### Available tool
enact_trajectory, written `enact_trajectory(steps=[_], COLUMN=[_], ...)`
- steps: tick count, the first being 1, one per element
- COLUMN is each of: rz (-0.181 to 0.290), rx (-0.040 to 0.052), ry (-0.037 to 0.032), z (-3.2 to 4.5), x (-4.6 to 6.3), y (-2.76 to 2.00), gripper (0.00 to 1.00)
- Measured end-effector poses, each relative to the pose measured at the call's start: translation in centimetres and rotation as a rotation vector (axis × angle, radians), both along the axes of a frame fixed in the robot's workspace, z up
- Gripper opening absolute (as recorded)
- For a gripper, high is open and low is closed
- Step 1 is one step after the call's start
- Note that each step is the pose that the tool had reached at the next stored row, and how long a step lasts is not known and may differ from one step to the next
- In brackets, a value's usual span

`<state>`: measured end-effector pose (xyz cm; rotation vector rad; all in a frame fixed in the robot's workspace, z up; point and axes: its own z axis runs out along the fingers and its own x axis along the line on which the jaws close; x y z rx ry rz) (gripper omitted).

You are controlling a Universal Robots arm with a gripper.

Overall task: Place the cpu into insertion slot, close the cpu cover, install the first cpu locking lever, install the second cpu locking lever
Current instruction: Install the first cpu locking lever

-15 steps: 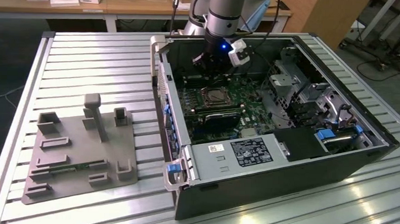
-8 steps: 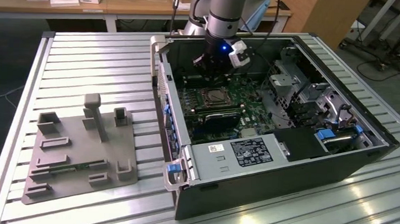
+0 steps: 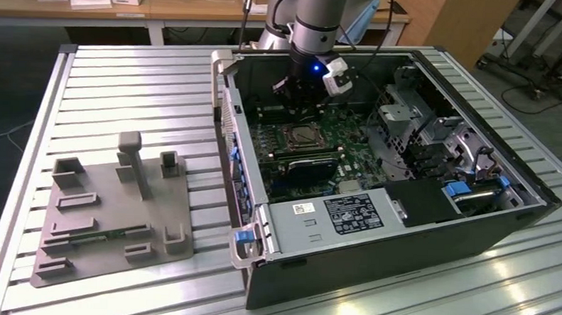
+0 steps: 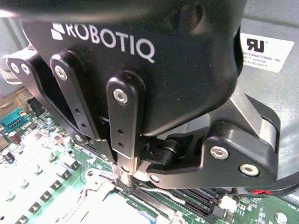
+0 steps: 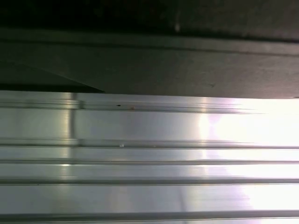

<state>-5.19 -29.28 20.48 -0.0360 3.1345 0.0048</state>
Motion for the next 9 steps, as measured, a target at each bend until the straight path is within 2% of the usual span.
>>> enact_trajectory(steps=[9], rz=[0.0], rx=[-0.0004], ry=[0.0002], z=[-0.12], x=[0.06], y=[0.0], gripper=[0.1])
